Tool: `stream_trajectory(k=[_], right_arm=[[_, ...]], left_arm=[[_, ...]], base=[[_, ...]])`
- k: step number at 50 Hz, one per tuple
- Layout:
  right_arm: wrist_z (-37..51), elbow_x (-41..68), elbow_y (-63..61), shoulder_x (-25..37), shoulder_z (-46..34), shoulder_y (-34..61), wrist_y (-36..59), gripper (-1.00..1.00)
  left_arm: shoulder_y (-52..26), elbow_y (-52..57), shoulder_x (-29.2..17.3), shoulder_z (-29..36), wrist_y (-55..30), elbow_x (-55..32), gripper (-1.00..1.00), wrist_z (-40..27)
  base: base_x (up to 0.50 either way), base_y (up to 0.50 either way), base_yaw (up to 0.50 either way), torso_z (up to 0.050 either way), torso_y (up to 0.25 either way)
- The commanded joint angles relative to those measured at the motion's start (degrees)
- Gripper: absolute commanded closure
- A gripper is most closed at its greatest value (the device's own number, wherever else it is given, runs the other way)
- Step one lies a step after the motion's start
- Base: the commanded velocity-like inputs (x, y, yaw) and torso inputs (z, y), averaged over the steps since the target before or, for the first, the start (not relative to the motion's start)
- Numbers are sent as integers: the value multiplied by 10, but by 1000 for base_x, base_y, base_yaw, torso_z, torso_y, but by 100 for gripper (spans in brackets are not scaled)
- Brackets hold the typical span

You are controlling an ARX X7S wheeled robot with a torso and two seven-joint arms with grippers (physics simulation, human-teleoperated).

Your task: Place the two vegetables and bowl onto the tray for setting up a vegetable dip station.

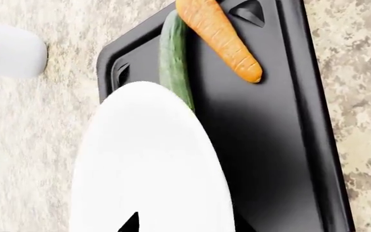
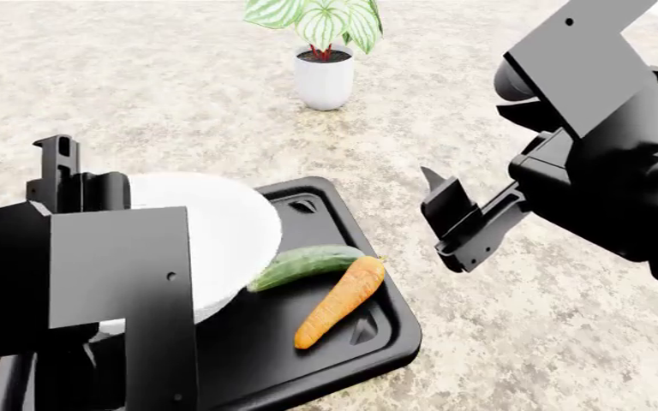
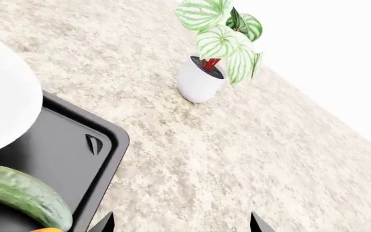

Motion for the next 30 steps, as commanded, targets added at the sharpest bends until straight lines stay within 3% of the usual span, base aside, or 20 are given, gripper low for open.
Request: stream_trajectory(k=[1,9,22,26,30], right_arm=[[4,4,-2,3,-3,2,-3,-100],[4,6,-2,5,-4,4,-4,-100],[17,28,8,2,-10,35,4,-100],[21,34,12,1,-13,45,7,-100],[25,41,14,-2,-16,55,9,-100]], left_arm=[[5,5,-1,8,4,18,-100,-2],[-13,2,-4,-10,-2,2,-100,7],[-32,-42,-11,-181,-25,-39,-100,63],[-32,-76,-9,-227,-25,-74,-100,49],[-32,-82,-10,-271,-25,-32,-100,93]], base=[[0,0,0,0,0],[0,0,0,0,0],[0,0,0,0,0],[0,0,0,0,0],[0,0,0,0,0]])
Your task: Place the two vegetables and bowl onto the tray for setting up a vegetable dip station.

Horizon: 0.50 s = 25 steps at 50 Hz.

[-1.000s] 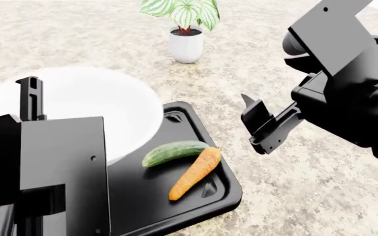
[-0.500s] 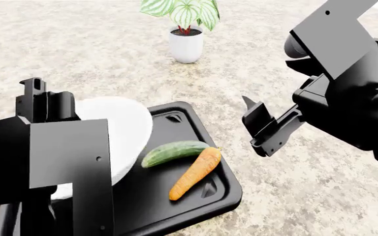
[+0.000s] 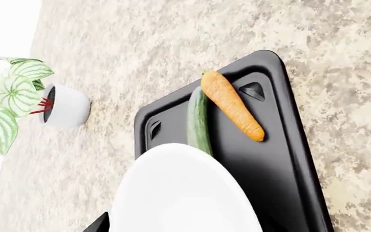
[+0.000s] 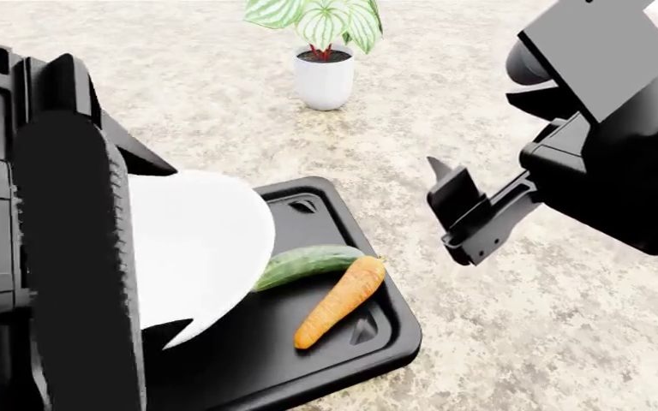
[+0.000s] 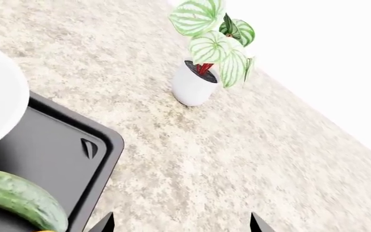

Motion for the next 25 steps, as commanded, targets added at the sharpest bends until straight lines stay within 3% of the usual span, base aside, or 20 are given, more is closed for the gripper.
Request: stream_trajectory(k=[1,5,11,18,21,25], right_arm=[[11,17,8,-4,-8,24,7,-100],[13,20,6,-3,-8,26,5,-100],[13,23,4,-9,-9,32,5,-100],[12,37,-3,-23,-10,49,5,-100],[7,41,-6,-35,-12,55,9,-100],[9,57,-24,-39,0,71,-1,-100]], left_arm=[[-5,-56,3,-127,-4,-10,-100,33],[-5,-93,8,-163,-4,3,-100,33],[-5,-165,29,-212,-4,28,-100,-23],[3,-272,29,-240,21,-65,-100,-195],[91,-189,8,-258,54,4,-100,-181],[144,-147,-18,-262,82,7,-100,-210]], base=[[0,0,0,0,0],[0,0,0,0,0],[0,0,0,0,0],[0,0,0,0,0],[0,0,0,0,0],[0,0,0,0,0]])
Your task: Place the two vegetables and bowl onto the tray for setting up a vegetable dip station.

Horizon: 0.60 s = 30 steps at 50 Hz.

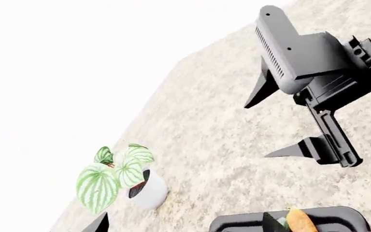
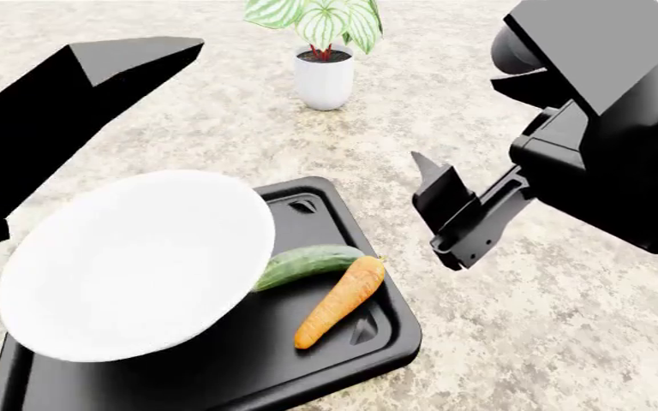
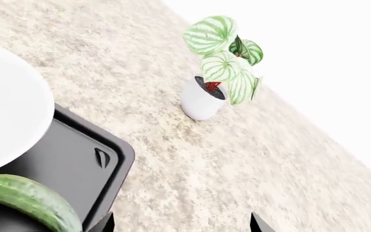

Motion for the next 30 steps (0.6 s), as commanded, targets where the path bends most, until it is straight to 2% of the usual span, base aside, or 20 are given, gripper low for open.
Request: stream_trajectory(k=[1,3,12,18,30], right_arm=[[-2,28,-24,-21,8,30,-6,-100],[6,38,-36,-26,11,43,-12,-100],[76,95,-77,-59,-18,113,-21,-100],[110,113,-120,-63,-12,123,-55,-100],[175,140,-155,-39,-22,153,-76,-100]], left_arm=[[106,36,-35,-49,55,16,-100,-87],[124,33,-52,-62,85,-16,-100,-113],[242,133,-119,-102,160,-31,-100,-127],[349,242,-154,-140,243,-36,-100,-151],[474,285,-198,-190,336,-16,-100,-150]], base=[[0,0,0,0,0],[0,0,0,0,0],[0,0,0,0,0],[0,0,0,0,0],[0,0,0,0,0]])
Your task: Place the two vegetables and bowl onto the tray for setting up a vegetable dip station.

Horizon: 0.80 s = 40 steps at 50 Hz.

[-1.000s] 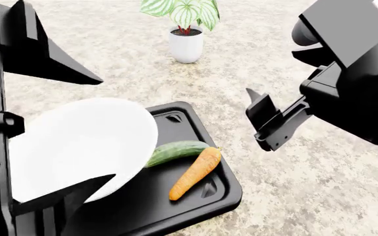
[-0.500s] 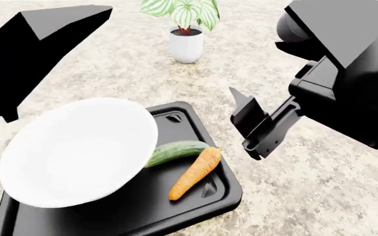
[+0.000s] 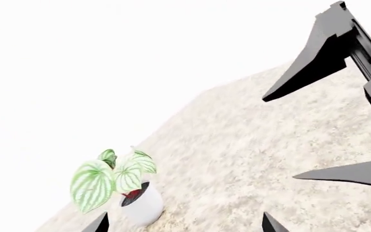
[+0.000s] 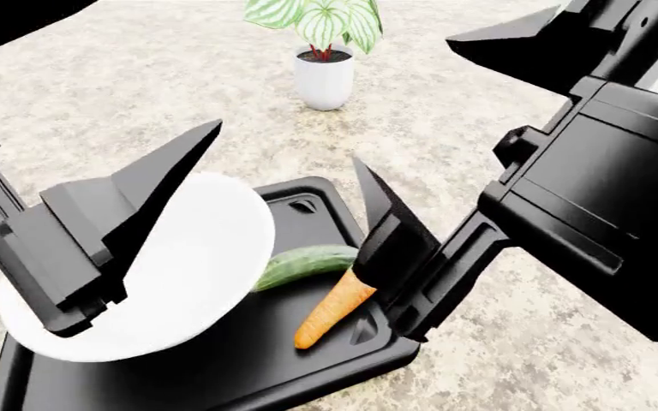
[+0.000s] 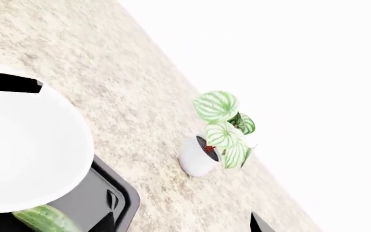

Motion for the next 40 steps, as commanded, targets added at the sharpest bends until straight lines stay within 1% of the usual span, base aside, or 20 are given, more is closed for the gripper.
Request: stream_trajectory(k=[1,3,7,11,14,16,20,21,24,26,27,28,29,32,33,35,38,40], right_arm=[[57,40,-42,13,-1,41,-28,-100],[64,46,-46,18,-4,42,-29,-100],[75,62,-49,23,-9,53,-32,-100],[95,90,-58,26,-13,76,-43,-100],[106,105,-76,31,-5,87,-58,-100],[110,109,-80,32,-5,88,-61,-100],[117,121,-89,31,4,100,-72,-100],[120,125,-95,33,7,102,-77,-100],[128,133,-105,34,14,111,-86,-100],[133,140,-110,34,19,120,-90,-100],[135,142,-111,33,21,123,-90,-100],[137,143,-114,33,26,126,-94,-100],[137,143,-116,34,28,125,-95,-100],[141,136,-129,39,34,111,-101,-100],[141,134,-131,41,35,108,-102,-100],[146,133,-143,50,43,103,-111,-100],[154,135,-158,56,49,100,-123,-100],[169,137,-173,61,45,95,-134,-100]], left_arm=[[134,70,-50,-53,95,17,-100,-11],[145,66,-56,-58,104,16,-100,-14],[140,67,-69,-68,111,-3,-100,-15],[144,84,-98,-95,137,-32,-100,-23],[202,119,-142,-150,197,-47,-100,-22],[235,125,-162,-181,227,-56,-100,-22],[291,130,-182,-247,263,-71,-100,-28],[327,130,-173,-302,268,-89,-100,-48],[405,130,-123,-441,218,-124,-100,-76],[427,130,-105,-488,200,-141,-100,-90],[431,130,-100,-499,196,-144,-100,-91],[437,122,-93,-505,202,-148,-100,-111],[438,121,-92,-507,200,-149,-100,-108],[455,115,-69,-521,207,-149,-100,-140],[458,117,-65,-525,204,-151,-100,-137],[476,122,-44,-544,199,-148,-100,-156],[496,129,-28,-576,191,-164,-100,-169],[507,132,-19,-585,188,-159,-100,-186]], base=[[0,0,0,0,0],[0,0,0,0,0],[0,0,0,0,0],[0,0,0,0,0],[0,0,0,0,0],[0,0,0,0,0],[0,0,0,0,0],[0,0,0,0,0],[0,0,0,0,0],[0,0,0,0,0],[0,0,0,0,0],[0,0,0,0,0],[0,0,0,0,0],[0,0,0,0,0],[0,0,0,0,0],[0,0,0,0,0],[0,0,0,0,0],[0,0,0,0,0]])
